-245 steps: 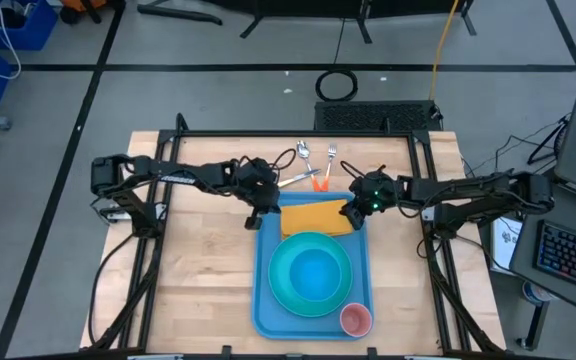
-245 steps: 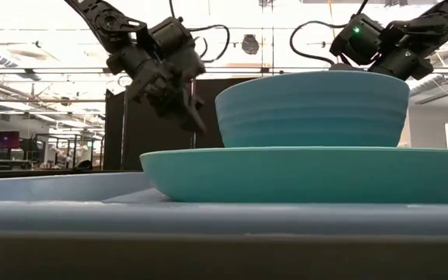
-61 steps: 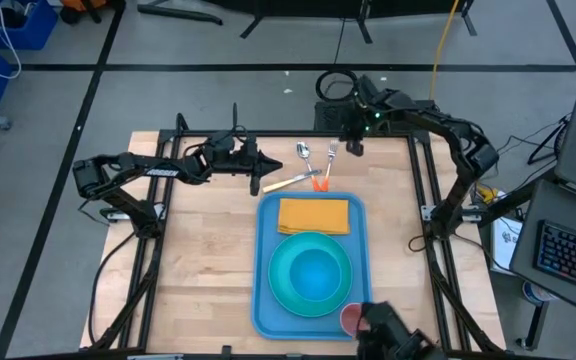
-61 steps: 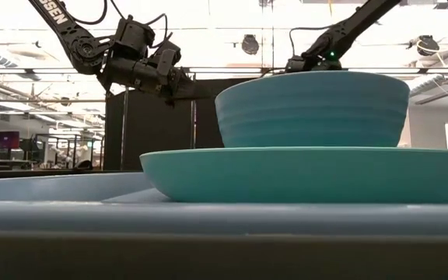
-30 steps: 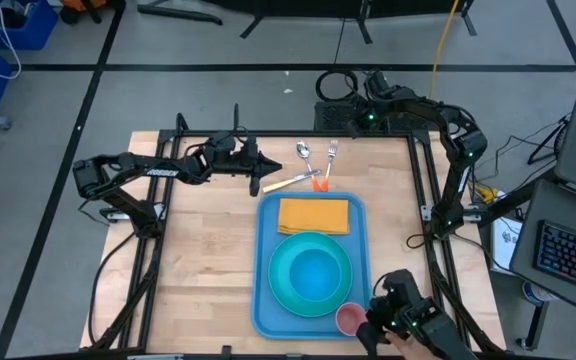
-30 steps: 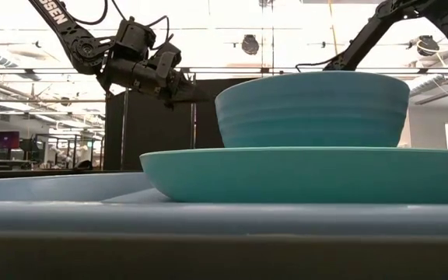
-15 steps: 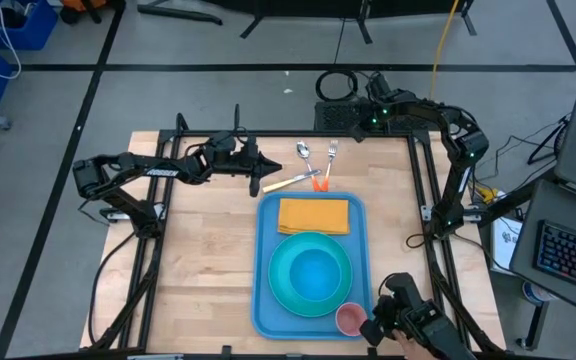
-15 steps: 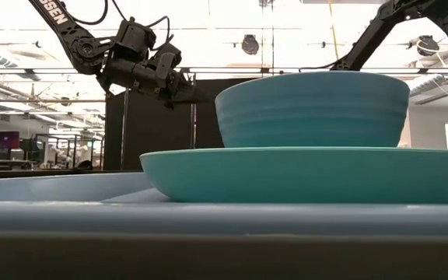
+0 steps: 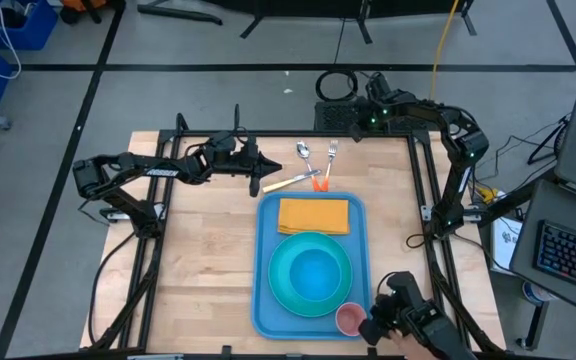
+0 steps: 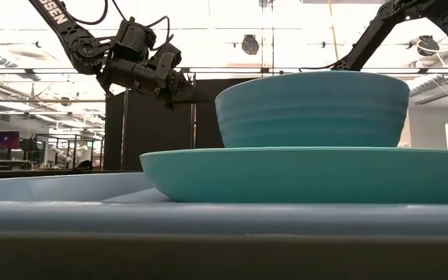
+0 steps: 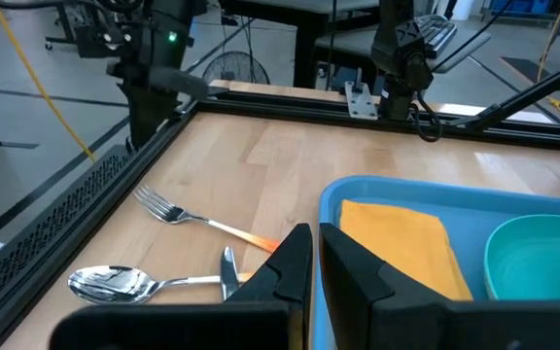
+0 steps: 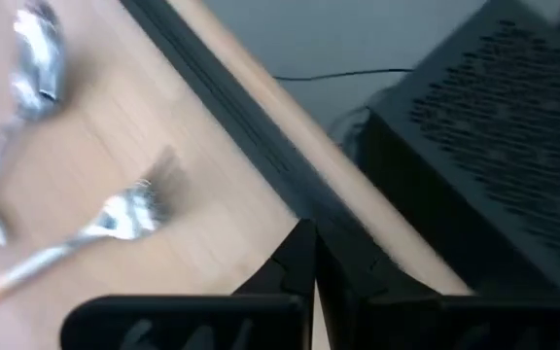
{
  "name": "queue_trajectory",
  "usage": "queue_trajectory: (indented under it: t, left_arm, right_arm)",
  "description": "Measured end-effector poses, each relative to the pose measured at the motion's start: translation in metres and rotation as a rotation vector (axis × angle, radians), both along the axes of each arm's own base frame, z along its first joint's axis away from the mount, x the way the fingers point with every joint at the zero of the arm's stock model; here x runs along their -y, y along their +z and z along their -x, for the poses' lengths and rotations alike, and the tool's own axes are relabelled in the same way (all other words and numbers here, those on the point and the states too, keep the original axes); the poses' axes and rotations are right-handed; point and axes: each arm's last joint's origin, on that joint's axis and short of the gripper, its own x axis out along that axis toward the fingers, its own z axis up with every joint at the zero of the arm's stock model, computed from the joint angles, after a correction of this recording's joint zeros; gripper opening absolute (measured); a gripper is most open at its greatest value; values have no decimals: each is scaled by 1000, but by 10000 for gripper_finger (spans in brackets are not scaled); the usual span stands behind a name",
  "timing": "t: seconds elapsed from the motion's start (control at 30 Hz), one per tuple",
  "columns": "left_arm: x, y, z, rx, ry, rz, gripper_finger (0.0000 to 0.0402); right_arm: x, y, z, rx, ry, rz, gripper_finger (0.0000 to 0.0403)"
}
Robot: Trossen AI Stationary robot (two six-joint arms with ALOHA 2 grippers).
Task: Set up tray
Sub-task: Put the orange fork on the yellow napkin on the blue serving tray
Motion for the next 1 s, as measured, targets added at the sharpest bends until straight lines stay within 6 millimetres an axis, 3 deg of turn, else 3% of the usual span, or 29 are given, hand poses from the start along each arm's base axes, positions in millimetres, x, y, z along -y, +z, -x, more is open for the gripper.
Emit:
queue_trajectory:
  t: [0.23,0.47,0.73,1.0]
  left_arm:
    - [0,0,0,0,-1,-1,26]
    - [0,0,0,0,-2,0,26]
    - [4,0,-2,0,-19,-9,26]
    - [7,0,-3,0,-32,-19,26]
  right_arm:
    - [4,3,9,196,-83,-178,35]
    - [-2,6,0,349,-27,-309,120]
    - [-5,4,-6,349,-55,-358,225]
    - [-5,2,-7,342,-37,-345,251]
